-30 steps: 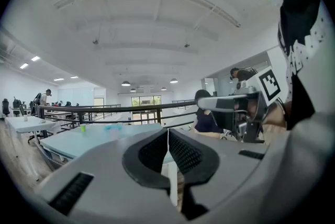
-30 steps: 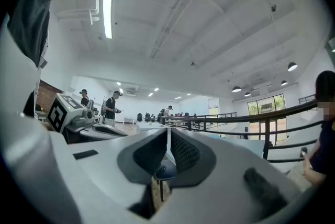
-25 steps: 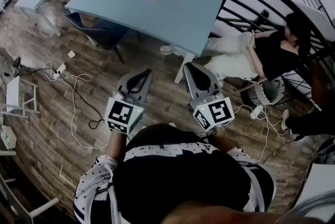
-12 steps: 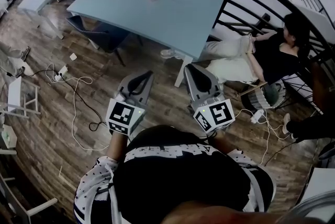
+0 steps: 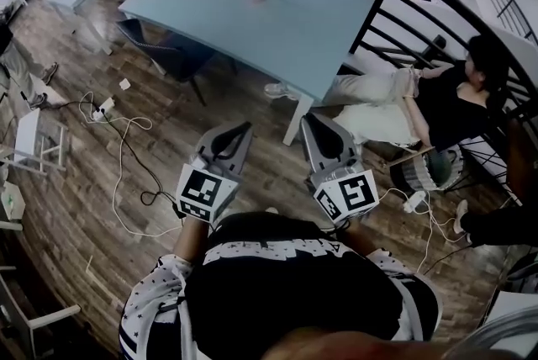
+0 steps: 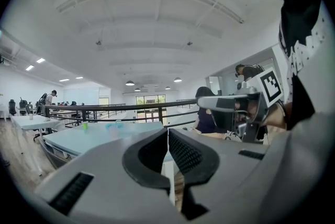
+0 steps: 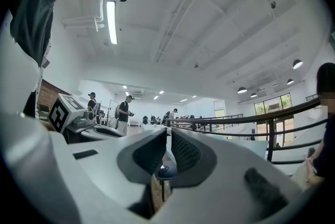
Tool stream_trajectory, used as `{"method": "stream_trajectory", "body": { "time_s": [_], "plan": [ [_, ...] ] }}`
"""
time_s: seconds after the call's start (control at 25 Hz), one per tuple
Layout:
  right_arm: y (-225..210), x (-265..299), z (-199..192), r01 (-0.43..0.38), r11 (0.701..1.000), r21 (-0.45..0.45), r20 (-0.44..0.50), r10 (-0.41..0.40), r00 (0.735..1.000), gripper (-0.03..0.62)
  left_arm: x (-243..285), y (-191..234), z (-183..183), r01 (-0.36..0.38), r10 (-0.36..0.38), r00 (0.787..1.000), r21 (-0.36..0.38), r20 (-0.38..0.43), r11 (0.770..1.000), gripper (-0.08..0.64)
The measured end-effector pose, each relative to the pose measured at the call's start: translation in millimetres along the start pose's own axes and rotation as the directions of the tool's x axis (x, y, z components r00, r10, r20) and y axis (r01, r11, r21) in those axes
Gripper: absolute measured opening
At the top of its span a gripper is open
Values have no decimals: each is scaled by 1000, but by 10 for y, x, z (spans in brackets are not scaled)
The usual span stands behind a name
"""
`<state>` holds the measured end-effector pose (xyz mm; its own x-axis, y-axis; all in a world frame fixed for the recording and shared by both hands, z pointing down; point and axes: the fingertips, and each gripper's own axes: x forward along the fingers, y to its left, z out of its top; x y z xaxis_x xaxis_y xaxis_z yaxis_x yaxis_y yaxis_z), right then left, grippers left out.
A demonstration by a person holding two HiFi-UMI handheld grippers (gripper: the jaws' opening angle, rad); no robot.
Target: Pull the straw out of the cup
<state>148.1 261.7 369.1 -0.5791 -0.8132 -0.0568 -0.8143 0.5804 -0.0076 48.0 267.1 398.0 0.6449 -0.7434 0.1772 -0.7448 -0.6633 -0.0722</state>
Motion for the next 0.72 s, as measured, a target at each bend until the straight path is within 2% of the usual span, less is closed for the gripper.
{"method": "stream_trajectory", "body": {
  "time_s": [0.36, 0.72],
  "plan": [
    [76, 82, -31, -70, 997, 33, 23, 69, 997, 38, -182, 74, -28, -94, 94, 995, -4, -25, 996, 15],
    [70, 77, -39, -94, 994, 62, 52, 90, 995, 38, -129, 33, -11, -85, 85, 996, 13, -32, 996, 14]
  ]
}}
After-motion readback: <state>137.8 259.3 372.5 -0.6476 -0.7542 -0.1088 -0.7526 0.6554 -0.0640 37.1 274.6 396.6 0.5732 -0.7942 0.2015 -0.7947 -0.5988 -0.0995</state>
